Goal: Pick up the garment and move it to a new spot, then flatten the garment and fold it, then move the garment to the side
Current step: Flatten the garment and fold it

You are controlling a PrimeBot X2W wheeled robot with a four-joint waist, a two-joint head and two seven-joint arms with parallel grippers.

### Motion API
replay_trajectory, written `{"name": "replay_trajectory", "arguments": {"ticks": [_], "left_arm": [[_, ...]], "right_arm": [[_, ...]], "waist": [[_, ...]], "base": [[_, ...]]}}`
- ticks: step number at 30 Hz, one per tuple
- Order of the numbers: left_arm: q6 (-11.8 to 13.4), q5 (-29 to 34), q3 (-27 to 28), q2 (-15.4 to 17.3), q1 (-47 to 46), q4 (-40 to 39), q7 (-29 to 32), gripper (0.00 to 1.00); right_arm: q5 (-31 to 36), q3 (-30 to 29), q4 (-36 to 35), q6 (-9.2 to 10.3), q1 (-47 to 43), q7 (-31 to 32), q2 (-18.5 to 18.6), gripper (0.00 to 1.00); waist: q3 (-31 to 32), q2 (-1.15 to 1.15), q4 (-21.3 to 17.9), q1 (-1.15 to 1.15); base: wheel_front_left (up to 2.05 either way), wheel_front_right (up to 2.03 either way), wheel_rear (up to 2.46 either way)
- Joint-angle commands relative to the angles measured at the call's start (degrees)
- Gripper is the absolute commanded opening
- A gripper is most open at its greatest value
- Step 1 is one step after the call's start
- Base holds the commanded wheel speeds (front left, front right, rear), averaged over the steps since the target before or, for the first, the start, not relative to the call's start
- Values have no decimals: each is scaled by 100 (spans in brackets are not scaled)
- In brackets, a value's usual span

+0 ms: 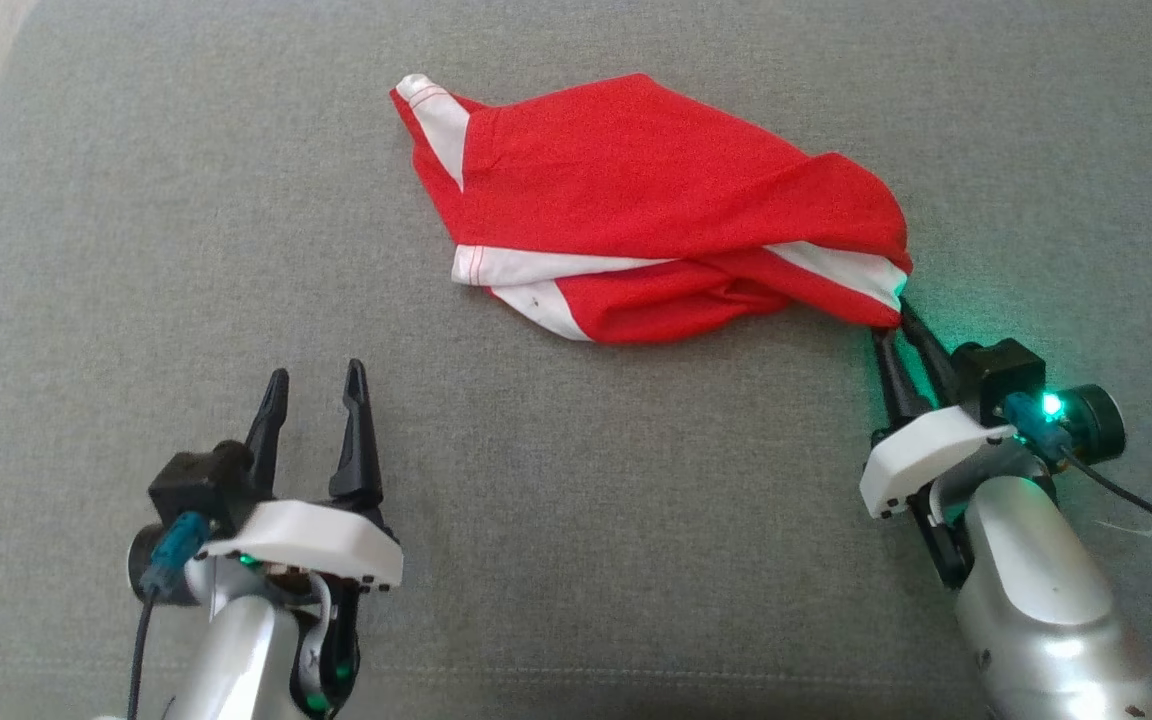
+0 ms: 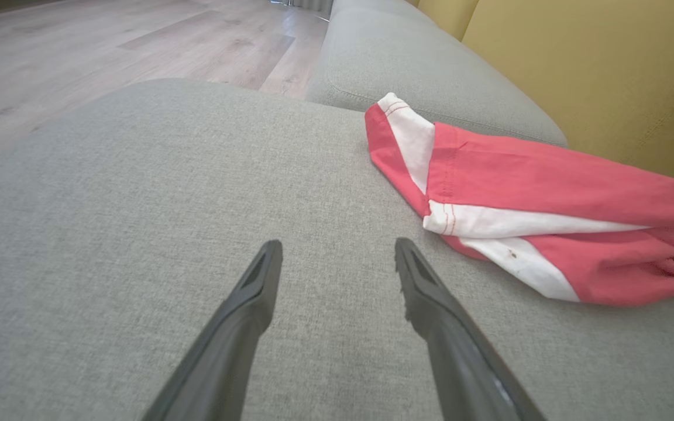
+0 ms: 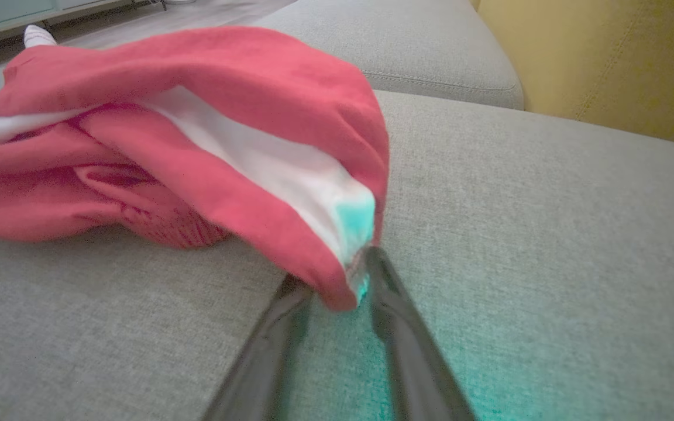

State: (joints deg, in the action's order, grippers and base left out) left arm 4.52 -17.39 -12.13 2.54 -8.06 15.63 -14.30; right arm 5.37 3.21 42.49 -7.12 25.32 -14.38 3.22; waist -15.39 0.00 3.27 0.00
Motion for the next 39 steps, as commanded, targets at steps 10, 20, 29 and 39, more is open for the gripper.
{"name": "replay_trajectory", "arguments": {"ticks": [10,20,29,39], "left_arm": [[-52,-111,-85,34,-198,-107,-70,100],[-308,-708,-704,34,-577,97,-70,100],[-648,-1366,-351,34,-1250,884,-70,100],[-1001,-1523,11,34,-1493,1334,-70,100]], "right_arm": [[279,-120,-438,-36,-208,-62,-35,0],[473,-119,-1092,-36,-437,-62,-35,100],[-4,283,-1511,-36,-376,-62,-35,100],[-133,350,-1693,-36,-346,-62,-35,100]], "waist": [[202,0,-192,0],[31,0,-651,0],[-285,0,-1099,0],[-454,0,-1266,0]], "base": [[0,0,0],[0,0,0],[0,0,0],[0,0,0]]}}
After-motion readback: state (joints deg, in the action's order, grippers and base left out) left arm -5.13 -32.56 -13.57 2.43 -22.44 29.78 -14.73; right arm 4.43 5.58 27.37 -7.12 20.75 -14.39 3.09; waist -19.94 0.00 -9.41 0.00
